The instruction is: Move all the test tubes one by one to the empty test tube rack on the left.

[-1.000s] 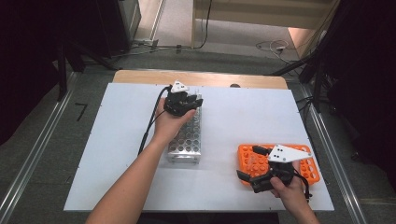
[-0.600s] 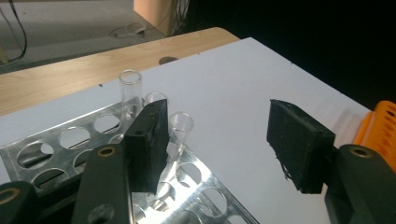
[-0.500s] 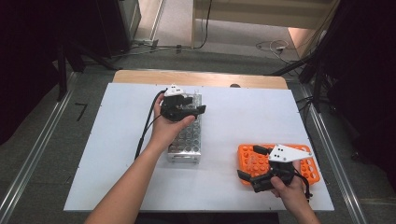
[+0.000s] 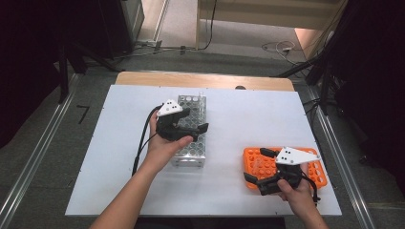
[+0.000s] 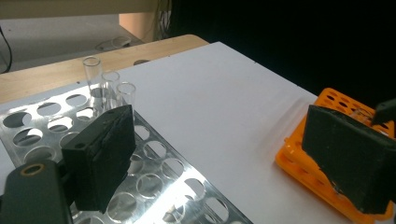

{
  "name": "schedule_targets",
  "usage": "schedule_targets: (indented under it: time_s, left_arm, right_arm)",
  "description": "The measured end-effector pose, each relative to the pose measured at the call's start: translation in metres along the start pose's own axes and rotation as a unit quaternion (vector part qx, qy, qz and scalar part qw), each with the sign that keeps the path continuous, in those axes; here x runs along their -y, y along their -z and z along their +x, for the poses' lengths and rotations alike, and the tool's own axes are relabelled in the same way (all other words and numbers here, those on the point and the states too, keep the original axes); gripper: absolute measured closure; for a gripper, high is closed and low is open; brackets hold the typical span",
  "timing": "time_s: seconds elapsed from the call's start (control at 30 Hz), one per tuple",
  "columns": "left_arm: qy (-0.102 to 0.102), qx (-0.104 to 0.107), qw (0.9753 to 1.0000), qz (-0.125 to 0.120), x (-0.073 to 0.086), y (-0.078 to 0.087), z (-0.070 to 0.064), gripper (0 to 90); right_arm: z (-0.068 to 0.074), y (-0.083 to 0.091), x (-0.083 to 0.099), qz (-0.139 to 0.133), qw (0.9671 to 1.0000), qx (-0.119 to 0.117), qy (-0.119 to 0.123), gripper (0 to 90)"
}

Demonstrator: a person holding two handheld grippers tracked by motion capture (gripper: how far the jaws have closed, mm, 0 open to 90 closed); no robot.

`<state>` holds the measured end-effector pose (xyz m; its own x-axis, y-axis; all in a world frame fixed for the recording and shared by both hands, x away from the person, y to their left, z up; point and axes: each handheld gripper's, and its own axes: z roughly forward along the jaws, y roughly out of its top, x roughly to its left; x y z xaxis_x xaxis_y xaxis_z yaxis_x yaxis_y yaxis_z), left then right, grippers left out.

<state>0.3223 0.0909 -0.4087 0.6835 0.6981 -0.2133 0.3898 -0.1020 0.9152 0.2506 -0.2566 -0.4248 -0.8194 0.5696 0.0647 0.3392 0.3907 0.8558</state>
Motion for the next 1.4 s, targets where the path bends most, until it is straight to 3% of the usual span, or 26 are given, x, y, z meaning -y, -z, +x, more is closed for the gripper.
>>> schedule_targets:
  time_s: [0.5,0.6,0.87,1.13,1.23,1.4]
  left_arm:
    - [-0.029,0.022,0.9992,-0.017,0.016,0.036,-0.046,0.0]
    - [-0.036,0.022,0.9991,-0.006,0.02,0.037,-0.051,0.0]
    - [-0.03,0.026,0.9992,-0.002,0.032,0.042,-0.054,0.0]
    - [-0.027,0.029,0.9992,0.0,0.036,0.043,-0.055,0.0]
    - [-0.027,0.029,0.9992,0.0,0.036,0.043,-0.055,0.0]
    - [-0.027,0.03,0.9992,0.002,0.037,0.042,-0.055,0.0]
  right_arm:
    - [-0.016,0.01,0.006,-0.007,0.9996,0.021,-0.015,0.0]
    - [-0.02,0.013,0.006,-0.009,0.9994,0.026,-0.02,0.0]
    - [-0.035,0.025,0.01,-0.025,0.9984,0.037,-0.035,3.9]
    - [-0.055,0.028,0.021,-0.031,0.9955,0.049,-0.074,21.1]
    - [-0.056,0.023,0.024,-0.014,0.995,0.062,-0.077,24.4]
    - [-0.054,0.013,0.026,0.011,0.9948,0.06,-0.081,36.3]
